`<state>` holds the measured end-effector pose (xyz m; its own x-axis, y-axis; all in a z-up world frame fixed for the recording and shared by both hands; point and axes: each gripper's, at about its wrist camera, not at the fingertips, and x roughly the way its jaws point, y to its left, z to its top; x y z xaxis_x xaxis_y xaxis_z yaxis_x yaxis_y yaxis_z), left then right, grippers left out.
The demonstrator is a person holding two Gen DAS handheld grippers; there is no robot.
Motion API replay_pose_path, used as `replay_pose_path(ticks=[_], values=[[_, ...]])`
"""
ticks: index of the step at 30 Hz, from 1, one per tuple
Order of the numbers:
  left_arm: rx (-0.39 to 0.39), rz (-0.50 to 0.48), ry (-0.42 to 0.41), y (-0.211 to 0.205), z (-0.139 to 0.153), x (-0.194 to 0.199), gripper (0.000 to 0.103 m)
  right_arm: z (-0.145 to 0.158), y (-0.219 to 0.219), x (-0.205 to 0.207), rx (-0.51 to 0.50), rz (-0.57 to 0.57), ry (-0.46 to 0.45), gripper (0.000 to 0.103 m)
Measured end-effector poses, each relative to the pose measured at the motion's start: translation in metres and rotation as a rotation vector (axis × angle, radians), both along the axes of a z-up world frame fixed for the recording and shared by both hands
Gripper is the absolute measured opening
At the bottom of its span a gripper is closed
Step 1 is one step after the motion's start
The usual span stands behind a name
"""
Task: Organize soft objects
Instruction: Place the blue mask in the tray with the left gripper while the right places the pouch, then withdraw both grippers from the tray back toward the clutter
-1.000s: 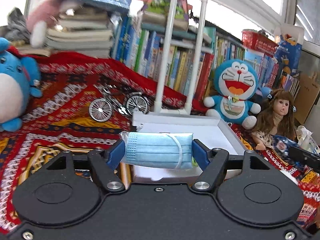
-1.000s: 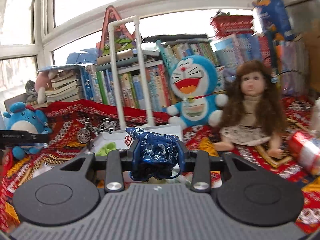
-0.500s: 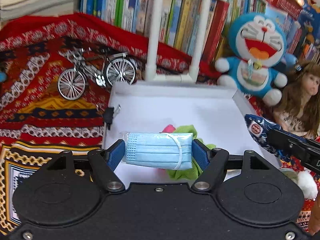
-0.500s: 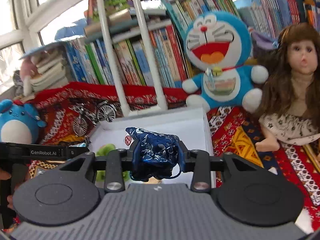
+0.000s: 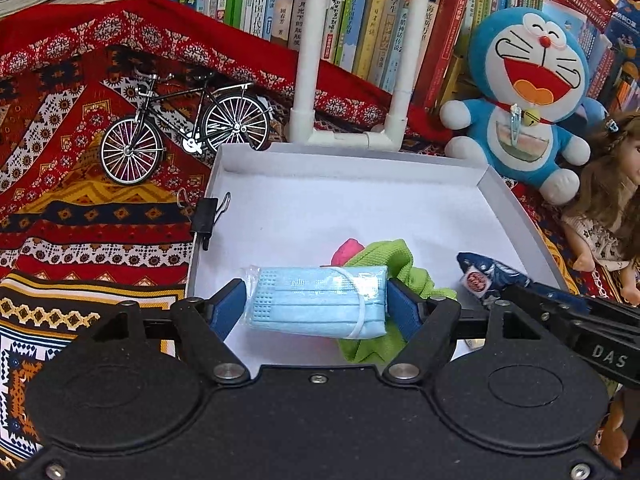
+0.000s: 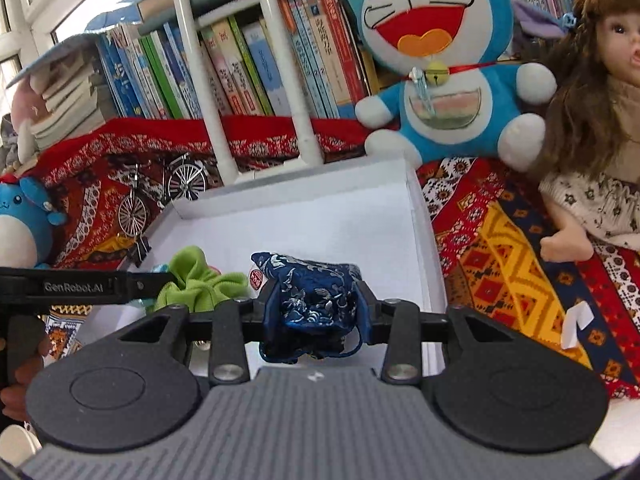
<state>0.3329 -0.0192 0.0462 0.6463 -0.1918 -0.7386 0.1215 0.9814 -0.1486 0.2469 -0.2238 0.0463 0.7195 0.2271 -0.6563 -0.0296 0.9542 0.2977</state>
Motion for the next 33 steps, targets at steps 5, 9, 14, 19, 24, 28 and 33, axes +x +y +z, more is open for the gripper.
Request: replay_pose_path(ticks=[5, 9, 14, 19, 24, 28, 33], values=[[-0.031, -0.008, -0.014, 0.005, 0.007, -0.007, 0.081, 0.003, -0.001, -0.003, 0.022, -0.004, -0.021, 0.071], [-0.035, -0.018, -0.059, 0.008, 0.02, -0.02, 0.086, 0.015, -0.001, -0.012, 0.009, -0.008, -0.062, 0.081], [-0.036, -0.039, -0.131, 0.012, 0.037, -0.043, 0.092, 0.033, -0.001, -0.032, -0.013, 0.003, -0.13, 0.089], [-0.049, -0.047, -0.191, 0.021, 0.055, -0.071, 0.092, 0.049, -0.001, -0.055, -0.02, 0.018, -0.189, 0.1], [-0.06, -0.064, -0.246, 0.03, 0.068, -0.107, 0.096, 0.064, 0.004, -0.085, -0.064, 0.051, -0.262, 0.103], [-0.063, -0.08, -0.278, 0.037, 0.073, -0.139, 0.096, 0.072, 0.01, -0.111, -0.1, 0.076, -0.31, 0.103], [-0.093, -0.075, -0.302, 0.048, 0.073, -0.174, 0.097, 0.074, 0.014, -0.141, -0.111, 0.086, -0.347, 0.103]])
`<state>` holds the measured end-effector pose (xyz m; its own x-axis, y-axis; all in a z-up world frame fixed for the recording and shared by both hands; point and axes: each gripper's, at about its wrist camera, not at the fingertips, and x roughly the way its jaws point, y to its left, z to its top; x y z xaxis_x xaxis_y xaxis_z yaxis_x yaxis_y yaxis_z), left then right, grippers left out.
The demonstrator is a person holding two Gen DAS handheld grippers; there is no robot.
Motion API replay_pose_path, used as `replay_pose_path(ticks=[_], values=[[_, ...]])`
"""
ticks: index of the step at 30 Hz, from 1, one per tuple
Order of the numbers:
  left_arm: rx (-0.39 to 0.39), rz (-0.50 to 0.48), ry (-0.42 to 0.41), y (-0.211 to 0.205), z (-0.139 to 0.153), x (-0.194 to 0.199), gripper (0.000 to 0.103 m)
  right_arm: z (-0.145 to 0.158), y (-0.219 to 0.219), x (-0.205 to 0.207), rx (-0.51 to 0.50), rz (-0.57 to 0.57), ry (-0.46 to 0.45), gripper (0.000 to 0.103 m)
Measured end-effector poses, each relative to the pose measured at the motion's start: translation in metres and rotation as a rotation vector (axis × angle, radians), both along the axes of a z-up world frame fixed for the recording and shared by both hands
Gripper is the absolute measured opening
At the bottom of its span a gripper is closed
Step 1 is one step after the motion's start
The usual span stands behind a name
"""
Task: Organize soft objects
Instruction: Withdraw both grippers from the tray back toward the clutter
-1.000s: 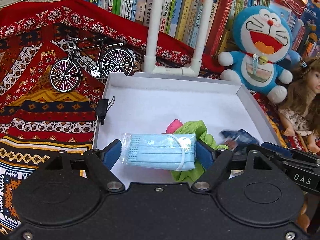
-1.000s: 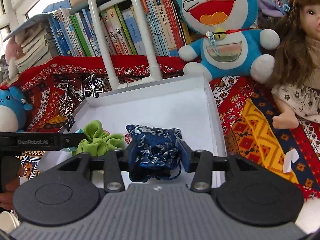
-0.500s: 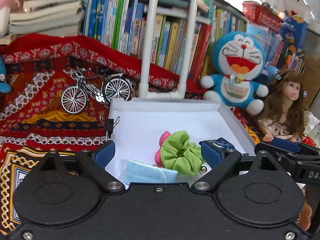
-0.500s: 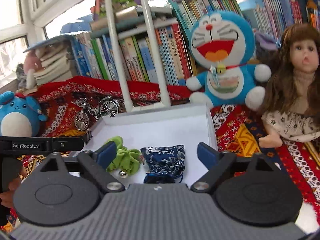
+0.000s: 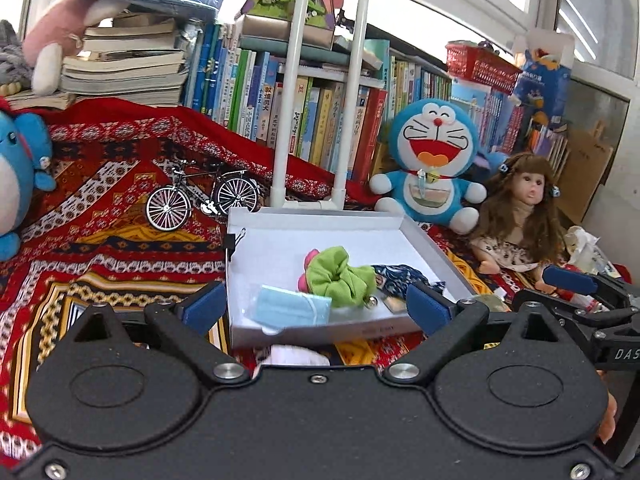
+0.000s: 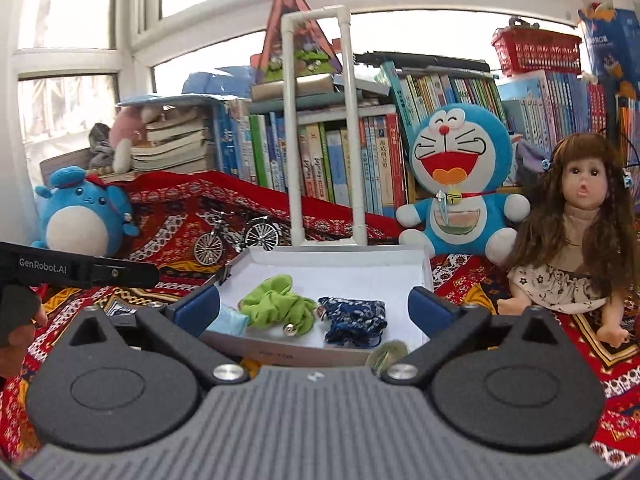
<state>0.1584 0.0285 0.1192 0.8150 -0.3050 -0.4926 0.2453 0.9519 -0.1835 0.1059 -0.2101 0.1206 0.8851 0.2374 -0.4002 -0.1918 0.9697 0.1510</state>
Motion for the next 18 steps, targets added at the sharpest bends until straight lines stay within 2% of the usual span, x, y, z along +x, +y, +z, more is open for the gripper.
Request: replay_pose_path(ticks=[6, 18], values=[[-0.03, 0.015, -0.046, 0.011, -0.006, -0.04, 0.099, -0.005, 0.006, -0.031, -0.044, 0.005, -0.03, 0.103], [0.003, 0.07, -0.07, 0.022, -0.047, -0.098, 0.1, -0.029, 0.009, -0.068, -0.099, 0.002, -0.023, 0.103]])
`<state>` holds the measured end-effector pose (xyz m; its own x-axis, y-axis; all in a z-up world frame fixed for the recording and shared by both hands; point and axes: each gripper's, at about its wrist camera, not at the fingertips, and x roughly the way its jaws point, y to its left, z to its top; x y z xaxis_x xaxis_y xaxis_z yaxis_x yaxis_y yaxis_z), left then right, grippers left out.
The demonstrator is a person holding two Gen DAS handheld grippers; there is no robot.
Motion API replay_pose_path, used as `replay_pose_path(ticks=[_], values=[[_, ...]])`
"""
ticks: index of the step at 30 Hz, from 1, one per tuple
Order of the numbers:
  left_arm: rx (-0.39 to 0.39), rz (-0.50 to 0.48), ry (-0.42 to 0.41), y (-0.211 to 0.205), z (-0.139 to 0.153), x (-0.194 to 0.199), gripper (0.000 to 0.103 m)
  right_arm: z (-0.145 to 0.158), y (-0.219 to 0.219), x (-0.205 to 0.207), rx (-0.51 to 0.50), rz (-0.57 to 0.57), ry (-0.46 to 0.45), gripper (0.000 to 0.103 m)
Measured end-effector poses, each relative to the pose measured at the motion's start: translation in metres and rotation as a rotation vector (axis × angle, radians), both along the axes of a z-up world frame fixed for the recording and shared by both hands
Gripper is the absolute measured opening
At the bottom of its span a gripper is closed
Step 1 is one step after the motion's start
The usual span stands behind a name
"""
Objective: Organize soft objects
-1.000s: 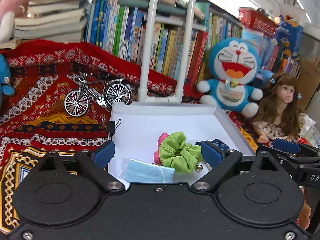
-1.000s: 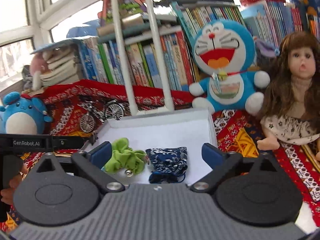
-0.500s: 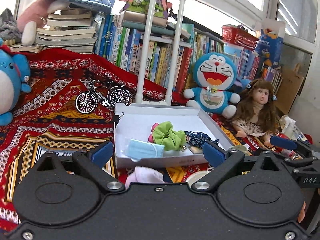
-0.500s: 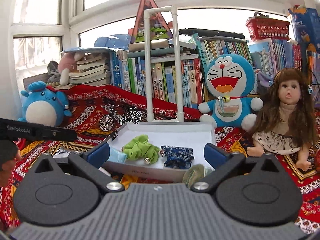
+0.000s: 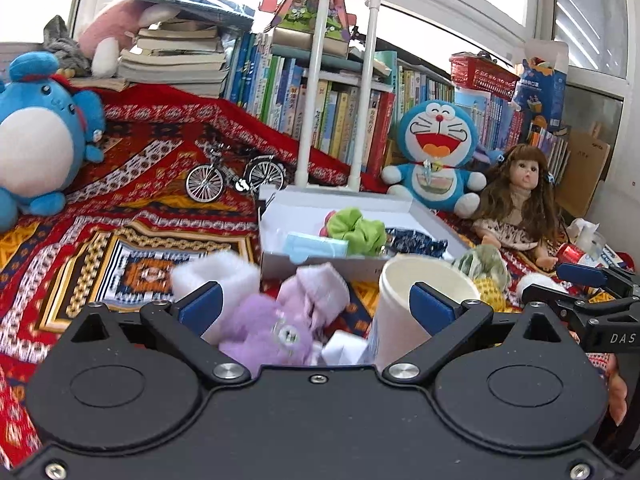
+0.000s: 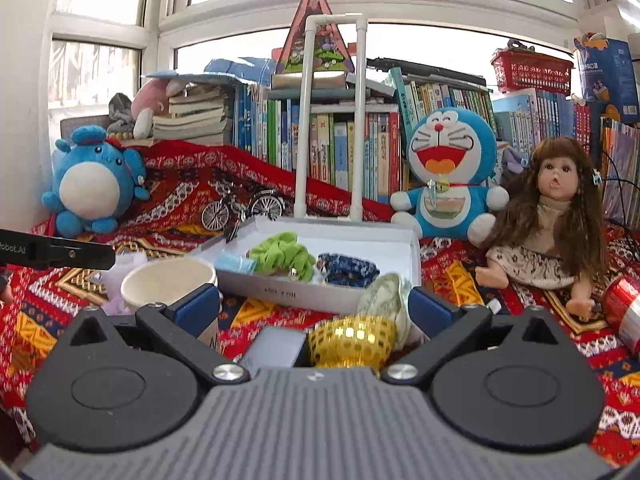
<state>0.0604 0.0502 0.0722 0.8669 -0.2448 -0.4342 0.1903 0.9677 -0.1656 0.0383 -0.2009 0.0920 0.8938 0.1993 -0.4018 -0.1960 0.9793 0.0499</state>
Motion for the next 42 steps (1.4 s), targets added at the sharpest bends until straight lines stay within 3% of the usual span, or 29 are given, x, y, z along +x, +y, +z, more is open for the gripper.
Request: replay_pose_path(ticks=[19, 26, 29, 32, 34, 40, 42], values=[[0.055, 0.076, 0.056, -0.022, -0.06, -0.034, 0.099, -0.049, 0.015, -0.02, -0.06, -0.052, 0.069, 0.103], [0.051, 0.093, 0.068, -0.026, -0.064, -0.034, 0.09, -0.056, 0.019, -0.021, -0.086, -0.056, 0.073, 0.103], [0.056, 0.1, 0.065, -0.028, -0.065, -0.033, 0.08, -0.056, 0.02, -0.021, -0.092, -0.056, 0.071, 0.103], [0.049, 0.1, 0.075, -0.029, -0.066, -0.032, 0.053, -0.055, 0.018, -0.021, -0.082, -0.042, 0.064, 0.102], [0.043, 0.097, 0.092, -0.029, -0.067, -0.03, 0.048, -0.053, 0.019, -0.023, -0.082, -0.039, 0.051, 0.091], [0.048, 0.103, 0.095, -0.03, -0.068, -0.028, 0.038, -0.051, 0.016, -0.021, -0.084, -0.093, 0.035, 0.083], [0.054, 0.102, 0.097, -0.03, -0.069, -0.027, 0.024, -0.051, 0.014, -0.018, -0.085, -0.116, 0.038, 0.079]])
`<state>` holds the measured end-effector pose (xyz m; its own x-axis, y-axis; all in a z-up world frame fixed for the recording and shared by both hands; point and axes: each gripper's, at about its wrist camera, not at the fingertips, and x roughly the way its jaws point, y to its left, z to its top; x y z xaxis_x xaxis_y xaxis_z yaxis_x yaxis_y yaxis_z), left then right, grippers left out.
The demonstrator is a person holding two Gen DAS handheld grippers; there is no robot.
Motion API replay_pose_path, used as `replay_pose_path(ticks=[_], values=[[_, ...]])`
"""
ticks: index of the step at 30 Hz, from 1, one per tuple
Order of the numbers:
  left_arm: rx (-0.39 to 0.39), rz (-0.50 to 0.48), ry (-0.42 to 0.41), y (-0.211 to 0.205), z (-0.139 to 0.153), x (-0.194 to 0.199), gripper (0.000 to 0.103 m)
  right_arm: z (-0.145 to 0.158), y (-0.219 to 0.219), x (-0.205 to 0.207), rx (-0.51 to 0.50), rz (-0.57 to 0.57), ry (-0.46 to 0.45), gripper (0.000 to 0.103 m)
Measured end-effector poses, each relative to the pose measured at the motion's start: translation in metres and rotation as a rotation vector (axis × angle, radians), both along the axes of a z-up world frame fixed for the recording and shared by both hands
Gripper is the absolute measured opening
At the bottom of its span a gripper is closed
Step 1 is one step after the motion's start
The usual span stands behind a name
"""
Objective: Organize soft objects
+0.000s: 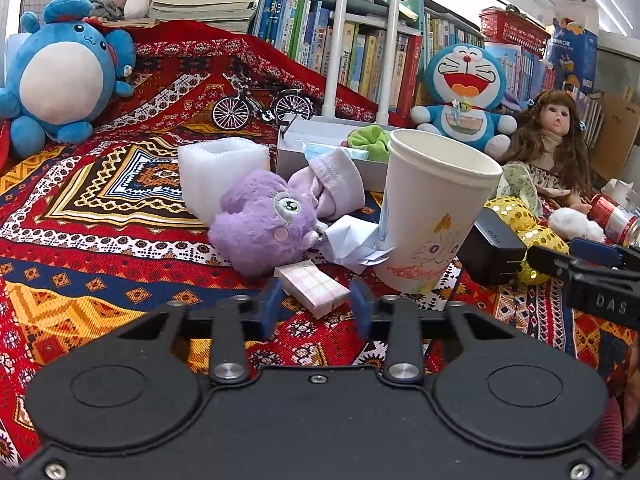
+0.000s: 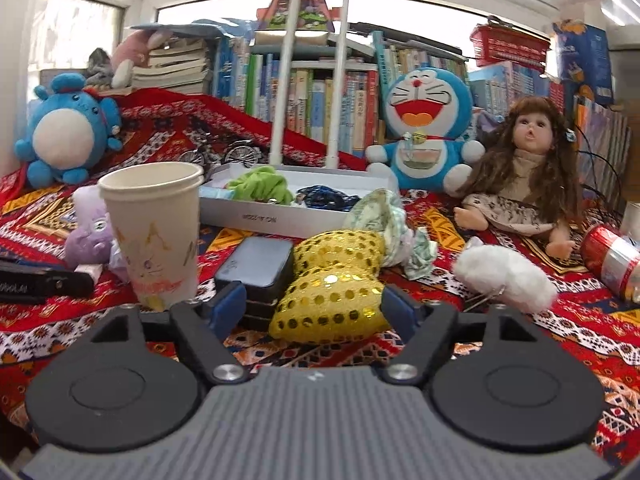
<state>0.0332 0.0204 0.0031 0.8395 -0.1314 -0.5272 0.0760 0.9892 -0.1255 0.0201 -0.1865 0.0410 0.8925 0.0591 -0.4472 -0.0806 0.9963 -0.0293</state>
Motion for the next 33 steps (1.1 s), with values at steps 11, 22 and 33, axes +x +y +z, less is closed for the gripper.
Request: replay_pose_path(ticks=[11, 22, 33], values=[[0.031, -0.006, -0.016, -0.004, -0.001, -0.002, 0.021, -0.007, -0.005, 0.021, -0.015, -0.042, 0.041, 0.076], [0.046, 0.016, -0.049, -0.002, 0.002, -0.003, 0.022, 0.0, -0.008, 0.006, -0.003, -0.034, 0.053, 0.049], [0.05, 0.022, -0.046, -0.002, -0.002, 0.0, 0.038, 0.009, -0.032, -0.029, 0.007, -0.024, 0.095, 0.053]])
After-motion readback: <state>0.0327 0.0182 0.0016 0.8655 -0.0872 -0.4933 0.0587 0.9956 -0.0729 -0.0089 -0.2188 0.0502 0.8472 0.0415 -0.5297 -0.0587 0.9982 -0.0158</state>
